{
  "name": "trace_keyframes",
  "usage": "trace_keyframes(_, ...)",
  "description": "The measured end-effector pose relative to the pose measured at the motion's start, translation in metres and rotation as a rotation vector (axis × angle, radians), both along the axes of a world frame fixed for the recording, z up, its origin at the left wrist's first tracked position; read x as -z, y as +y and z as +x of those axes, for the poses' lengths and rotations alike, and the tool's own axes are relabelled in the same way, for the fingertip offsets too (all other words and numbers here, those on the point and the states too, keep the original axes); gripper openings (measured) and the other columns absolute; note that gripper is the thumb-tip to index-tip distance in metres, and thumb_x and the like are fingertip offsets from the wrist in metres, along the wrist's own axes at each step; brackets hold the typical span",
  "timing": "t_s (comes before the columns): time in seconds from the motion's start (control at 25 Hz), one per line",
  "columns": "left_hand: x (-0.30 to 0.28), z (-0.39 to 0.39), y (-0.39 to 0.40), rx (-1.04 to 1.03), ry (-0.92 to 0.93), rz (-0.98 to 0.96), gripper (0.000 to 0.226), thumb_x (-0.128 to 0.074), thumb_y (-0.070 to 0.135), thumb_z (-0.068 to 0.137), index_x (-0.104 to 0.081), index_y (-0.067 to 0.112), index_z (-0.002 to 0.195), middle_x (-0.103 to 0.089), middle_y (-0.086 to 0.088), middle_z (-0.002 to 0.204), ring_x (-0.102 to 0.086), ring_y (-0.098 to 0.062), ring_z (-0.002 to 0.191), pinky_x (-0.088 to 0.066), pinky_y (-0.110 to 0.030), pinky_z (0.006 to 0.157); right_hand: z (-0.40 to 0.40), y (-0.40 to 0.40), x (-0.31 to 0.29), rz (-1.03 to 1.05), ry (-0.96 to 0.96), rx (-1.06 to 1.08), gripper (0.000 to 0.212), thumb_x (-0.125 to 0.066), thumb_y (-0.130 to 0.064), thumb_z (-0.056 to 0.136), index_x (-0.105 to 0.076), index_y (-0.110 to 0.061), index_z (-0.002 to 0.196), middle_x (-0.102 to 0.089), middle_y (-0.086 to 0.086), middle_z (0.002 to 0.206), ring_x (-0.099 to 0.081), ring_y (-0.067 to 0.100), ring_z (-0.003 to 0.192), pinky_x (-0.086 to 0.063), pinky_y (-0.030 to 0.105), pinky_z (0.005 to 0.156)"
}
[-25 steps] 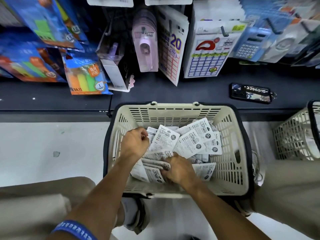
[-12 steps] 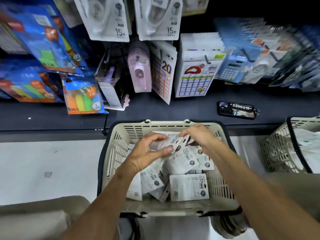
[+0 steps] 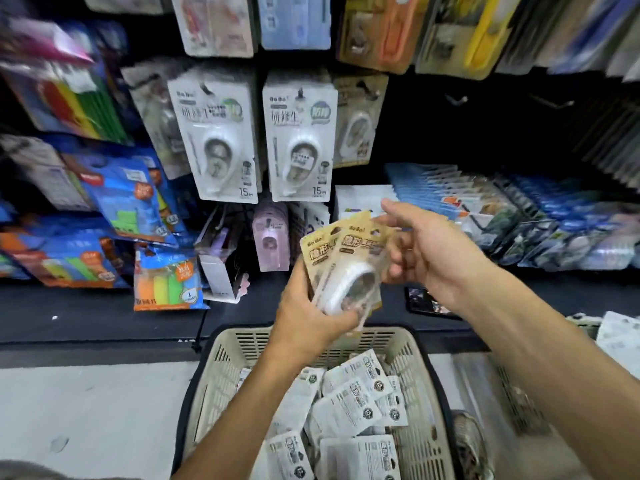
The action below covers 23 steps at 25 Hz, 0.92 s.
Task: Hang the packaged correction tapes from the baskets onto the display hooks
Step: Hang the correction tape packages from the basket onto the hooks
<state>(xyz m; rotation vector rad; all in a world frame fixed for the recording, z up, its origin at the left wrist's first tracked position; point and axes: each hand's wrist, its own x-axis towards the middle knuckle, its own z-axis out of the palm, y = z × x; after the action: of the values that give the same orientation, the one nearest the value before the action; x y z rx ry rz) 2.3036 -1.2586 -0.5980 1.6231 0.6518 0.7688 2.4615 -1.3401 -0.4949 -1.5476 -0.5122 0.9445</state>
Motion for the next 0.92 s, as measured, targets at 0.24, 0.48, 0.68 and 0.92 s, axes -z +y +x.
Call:
trace_keyframes(0.24, -0.079, 0.016, 0.013, 0.028, -0.204, -0.144, 0.077, -0.09, 0.029, 0.046, -0.055, 0.035, 0.114, -0.077, 0.022, 0.099, -0.075, -0.001, 0.09, -0.06, -0.019, 0.068, -0.012, -0.019, -0.015, 0.05, -0.398, -0.112, 0.06, -0.083, -0.057, 0.069, -0.061, -0.036, 0.121, -0.073, -0.013, 0.109, -0.073, 0.009, 0.093, -0.06, 0.031, 0.073)
trace_keyframes(0.48, -0.139, 0.015, 0.04, 0.266, -0.113, -0.265, 0.073, -0.095, 0.029, 0.061, -0.059, 0.035, 0.124, -0.077, 0.01, 0.116, -0.075, -0.015, 0.106, -0.062, -0.031, 0.079, -0.011, -0.002, -0.023, 0.34, -0.209, -0.01, 0.033, -0.071, -0.043, 0.079, -0.072, -0.028, 0.108, -0.078, -0.004, 0.107, -0.075, 0.014, 0.094, -0.057, 0.019, 0.068)
trace_keyframes(0.68, -0.145, 0.01, 0.069, 0.098, -0.143, -0.357, 0.036, -0.076, 0.032, 0.082, -0.074, 0.027, 0.117, -0.079, 0.006, 0.112, -0.075, -0.013, 0.106, -0.056, -0.034, 0.094, -0.002, 0.021, -0.035, 0.359, -0.15, 0.038, 0.017, -0.069, -0.035, 0.089, -0.071, -0.031, 0.105, -0.078, 0.0, 0.105, -0.076, 0.019, 0.092, -0.057, 0.03, 0.069)
trace_keyframes(0.92, -0.142, 0.014, 0.078, 0.015, -0.237, -0.413, 0.035, -0.07, 0.008, 0.085, -0.071, 0.012, 0.119, -0.079, -0.011, 0.109, -0.078, -0.029, 0.097, -0.063, -0.037, 0.076, 0.03, 0.032, -0.053, 0.364, -0.077, -0.089, 0.028, -0.067, -0.026, 0.09, -0.07, -0.022, 0.118, -0.078, 0.005, 0.11, -0.076, 0.028, 0.096, -0.061, 0.033, 0.065)
